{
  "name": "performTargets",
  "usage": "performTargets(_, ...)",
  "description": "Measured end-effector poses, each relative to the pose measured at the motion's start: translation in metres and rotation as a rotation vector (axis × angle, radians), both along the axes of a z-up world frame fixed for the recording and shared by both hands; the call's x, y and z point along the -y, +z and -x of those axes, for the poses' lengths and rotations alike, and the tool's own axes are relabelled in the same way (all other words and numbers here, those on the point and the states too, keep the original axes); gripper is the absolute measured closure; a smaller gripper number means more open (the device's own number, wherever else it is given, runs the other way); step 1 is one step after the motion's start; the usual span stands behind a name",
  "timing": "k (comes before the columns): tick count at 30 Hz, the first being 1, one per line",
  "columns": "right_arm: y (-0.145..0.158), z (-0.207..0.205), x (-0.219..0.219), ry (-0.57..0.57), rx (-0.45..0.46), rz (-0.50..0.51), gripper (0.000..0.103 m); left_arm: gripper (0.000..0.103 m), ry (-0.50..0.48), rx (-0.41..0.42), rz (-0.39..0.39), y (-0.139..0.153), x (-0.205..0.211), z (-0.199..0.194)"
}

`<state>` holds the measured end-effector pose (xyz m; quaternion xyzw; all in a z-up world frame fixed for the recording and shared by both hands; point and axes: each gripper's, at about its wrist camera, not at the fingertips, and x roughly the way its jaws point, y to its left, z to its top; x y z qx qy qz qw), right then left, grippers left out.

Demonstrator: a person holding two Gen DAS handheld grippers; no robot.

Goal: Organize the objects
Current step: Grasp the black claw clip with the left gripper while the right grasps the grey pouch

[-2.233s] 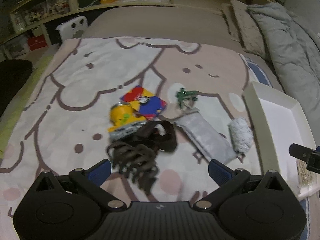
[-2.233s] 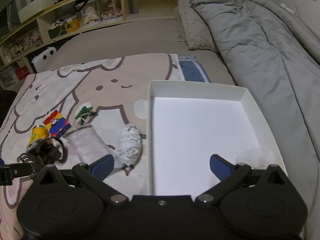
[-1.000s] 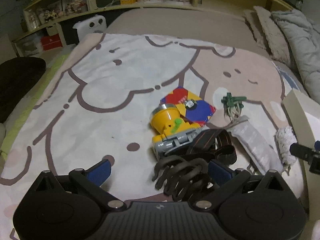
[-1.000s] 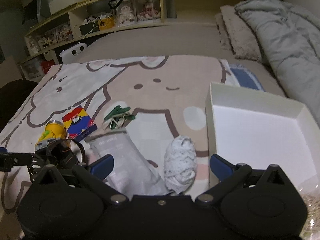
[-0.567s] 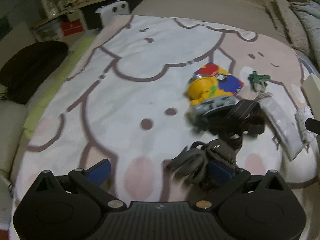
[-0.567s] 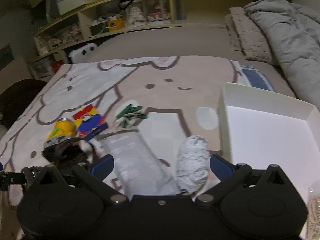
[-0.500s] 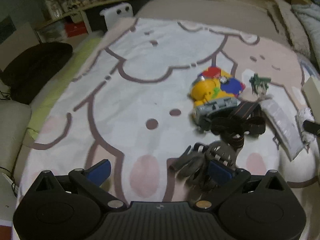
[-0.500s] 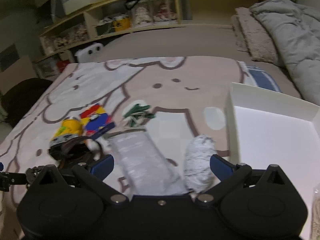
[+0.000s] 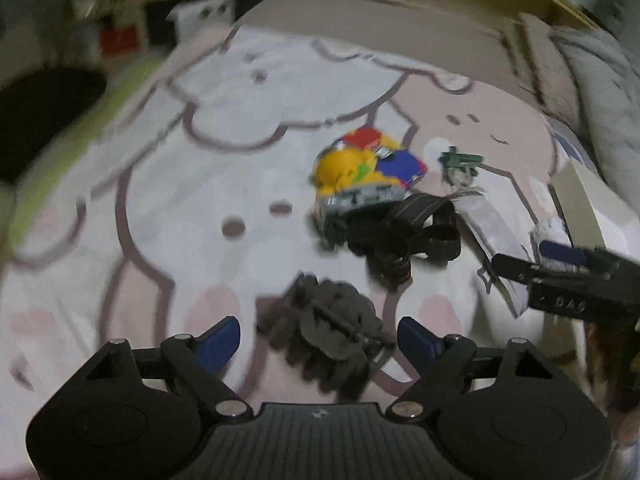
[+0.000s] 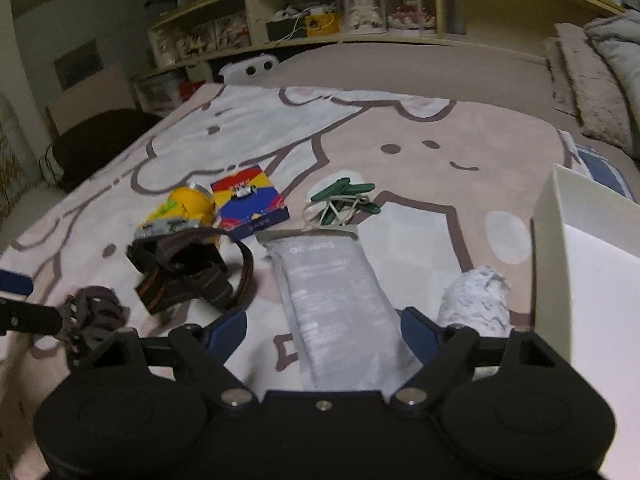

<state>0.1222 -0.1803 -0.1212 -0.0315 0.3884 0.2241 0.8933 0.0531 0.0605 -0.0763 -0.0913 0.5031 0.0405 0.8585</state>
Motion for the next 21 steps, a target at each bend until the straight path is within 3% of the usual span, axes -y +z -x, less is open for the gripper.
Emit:
performTargets(7, -0.027, -0.014, -0.001, -0.029, -0.035, 0.054, 0.017, 0.015, 0.226, -0.018, 0.197, -0.021, -0.008, -0.012)
performTargets(13, -0.028, -0.014, -0.007, -0.030, -0.097, 0.061, 0.023, 0.017, 0.369, -0.006, 0.213, -0.029, -0.011, -0.015)
performTargets(14, -0.027, -0.014, -0.008, -0.037, -0.110, 0.059, 0.026, 0.018, 0.373, -0.006, 0.213, -0.030, -0.013, -0.015)
performTargets(16, -0.025, -0.011, -0.012, -0.041, -0.125, 0.071, 0.029, 0.033, 0.379, -0.009, 0.187, -0.031, -0.014, -0.014)
performTargets(21, -0.021, 0.000, -0.021, -0.038, -0.173, 0.111, 0.038, 0.034, 0.316, -0.008, 0.161, -0.030, -0.014, -0.013)
